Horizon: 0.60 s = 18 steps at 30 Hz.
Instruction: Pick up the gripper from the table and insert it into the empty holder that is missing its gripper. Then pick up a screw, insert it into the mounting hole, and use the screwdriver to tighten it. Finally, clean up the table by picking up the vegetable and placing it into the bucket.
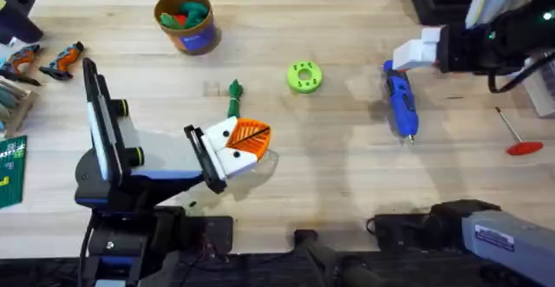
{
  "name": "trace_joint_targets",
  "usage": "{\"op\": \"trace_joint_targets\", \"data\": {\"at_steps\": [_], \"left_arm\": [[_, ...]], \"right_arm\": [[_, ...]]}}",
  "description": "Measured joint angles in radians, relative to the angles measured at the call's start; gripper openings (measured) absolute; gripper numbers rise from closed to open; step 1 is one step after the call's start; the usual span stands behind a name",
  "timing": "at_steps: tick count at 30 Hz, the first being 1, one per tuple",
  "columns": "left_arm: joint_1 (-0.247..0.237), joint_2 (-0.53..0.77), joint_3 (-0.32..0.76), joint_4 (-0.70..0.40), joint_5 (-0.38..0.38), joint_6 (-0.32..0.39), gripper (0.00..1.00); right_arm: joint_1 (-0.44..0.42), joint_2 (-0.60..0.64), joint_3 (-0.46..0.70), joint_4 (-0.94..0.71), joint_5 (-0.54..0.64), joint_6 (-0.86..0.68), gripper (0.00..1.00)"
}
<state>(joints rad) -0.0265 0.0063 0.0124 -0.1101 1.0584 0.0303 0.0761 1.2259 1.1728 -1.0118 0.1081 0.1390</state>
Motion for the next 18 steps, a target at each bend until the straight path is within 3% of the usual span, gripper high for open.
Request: {"op": "trace_joint_targets", "data": {"at_steps": [13,18], "left_arm": [[0.0,0.0,0.0,0.0,0.0,0.0,0.015],[0.0,0.0,0.0,0.0,0.0,0.0,0.015]], "right_arm": [[-0.045,0.005,-0.129,0.133,0.0,-0.002,0.992],[-0.05,0.084,-0.153,0.203,0.0,-0.079,0.992]]}}
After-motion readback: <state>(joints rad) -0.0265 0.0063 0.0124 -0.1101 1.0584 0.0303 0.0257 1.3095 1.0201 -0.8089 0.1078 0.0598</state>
